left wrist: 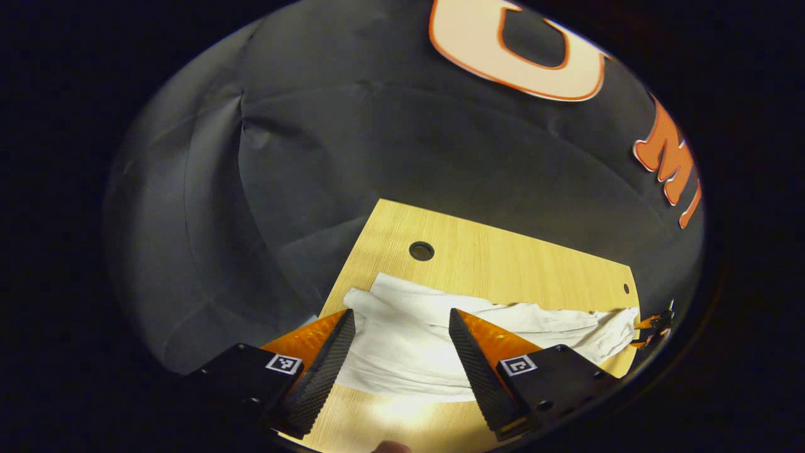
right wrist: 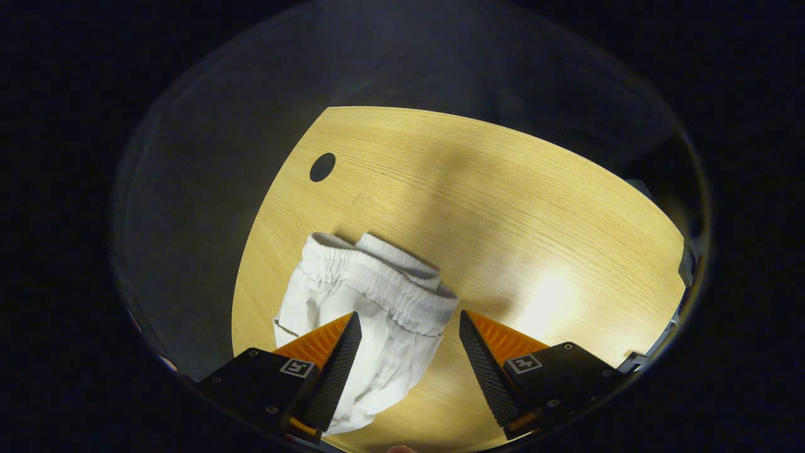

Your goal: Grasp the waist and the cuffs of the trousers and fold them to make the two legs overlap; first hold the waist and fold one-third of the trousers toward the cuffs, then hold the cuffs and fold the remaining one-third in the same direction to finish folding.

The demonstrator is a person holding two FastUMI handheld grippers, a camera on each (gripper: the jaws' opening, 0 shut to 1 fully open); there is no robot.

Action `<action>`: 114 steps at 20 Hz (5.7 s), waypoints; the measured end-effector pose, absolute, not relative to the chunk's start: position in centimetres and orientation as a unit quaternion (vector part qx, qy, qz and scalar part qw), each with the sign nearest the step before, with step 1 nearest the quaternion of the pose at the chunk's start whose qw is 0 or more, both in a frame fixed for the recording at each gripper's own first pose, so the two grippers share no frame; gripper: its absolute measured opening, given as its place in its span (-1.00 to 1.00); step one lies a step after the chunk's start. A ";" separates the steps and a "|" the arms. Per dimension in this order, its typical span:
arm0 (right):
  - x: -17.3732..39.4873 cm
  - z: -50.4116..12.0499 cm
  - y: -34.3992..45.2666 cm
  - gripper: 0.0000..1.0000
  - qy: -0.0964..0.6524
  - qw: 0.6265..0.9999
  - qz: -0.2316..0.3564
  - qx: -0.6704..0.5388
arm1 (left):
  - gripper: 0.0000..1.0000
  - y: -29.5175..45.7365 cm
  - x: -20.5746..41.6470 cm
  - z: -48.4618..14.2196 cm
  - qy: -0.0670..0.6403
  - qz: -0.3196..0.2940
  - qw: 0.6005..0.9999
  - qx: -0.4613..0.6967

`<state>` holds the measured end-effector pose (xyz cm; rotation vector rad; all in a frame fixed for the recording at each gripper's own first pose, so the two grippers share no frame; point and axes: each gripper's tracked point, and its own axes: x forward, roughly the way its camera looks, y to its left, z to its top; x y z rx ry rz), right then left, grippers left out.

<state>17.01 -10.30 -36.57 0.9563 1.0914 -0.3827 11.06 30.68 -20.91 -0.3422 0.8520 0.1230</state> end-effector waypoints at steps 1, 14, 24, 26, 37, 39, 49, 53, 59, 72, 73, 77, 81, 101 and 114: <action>17.1 -37.0 -10.6 0.89 0.496 0.731 -0.177 0.433 | 0.97 30.0 10.6 -19.9 0.400 0.059 0.903 -0.148; 18.7 -39.6 -11.9 0.18 0.461 0.773 -0.198 0.387 | 0.96 18.5 4.2 -13.6 0.336 0.055 0.928 -0.151; 17.9 -36.4 -9.9 -0.69 0.426 0.761 -0.154 0.466 | 1.00 12.9 -0.1 -15.9 0.359 0.032 0.921 -0.145; 16.8 -34.0 -10.5 -0.74 0.406 0.774 -0.145 0.464 | 0.97 12.6 -0.3 -15.4 0.353 0.023 0.925 -0.137; 14.3 -20.5 -17.9 -0.85 0.330 0.837 -0.088 0.428 | 0.96 13.1 -1.0 -15.5 0.350 0.026 0.925 -0.142; 14.0 -18.4 -18.5 -0.85 0.317 0.854 -0.075 0.406 | 0.96 13.4 -1.0 -16.2 0.352 0.026 0.925 -0.141; 14.7 -17.5 -16.5 -0.85 0.272 0.903 -0.001 0.331 | 0.95 14.3 -1.7 -18.1 0.359 0.030 0.921 -0.149; 14.7 -17.2 -16.0 -0.84 0.265 0.910 0.025 0.318 | 0.96 15.3 -2.6 -18.7 0.364 0.029 0.919 -0.147; 14.8 -17.0 -16.0 -0.85 0.266 0.909 0.058 0.316 | 0.95 19.3 -2.2 -19.5 0.367 0.037 0.922 -0.120; 14.4 -17.2 -16.1 -0.84 0.323 0.899 0.122 0.271 | 0.96 26.0 -2.5 -24.4 0.395 0.067 0.902 -0.162; 14.4 -17.2 -16.0 -0.84 0.330 0.895 0.126 0.272 | 0.96 26.4 -2.6 -24.9 0.397 0.068 0.899 -0.171; 13.8 -17.3 -15.7 -0.66 0.355 0.875 0.158 0.289 | 0.96 27.8 -3.4 -27.4 0.410 0.076 0.885 -0.207; 12.9 -16.9 -14.6 -0.51 0.362 0.853 0.213 0.310 | 0.96 29.0 -3.4 -29.9 0.431 0.077 0.869 -0.231; 11.6 -13.5 -28.3 0.73 0.274 0.908 0.124 0.293 | 0.98 34.7 -1.6 -40.3 0.414 0.166 0.703 -0.554; 10.9 -14.6 -33.7 0.74 0.276 0.899 0.083 0.330 | 0.10 31.9 4.6 -41.6 0.429 0.142 0.746 -0.489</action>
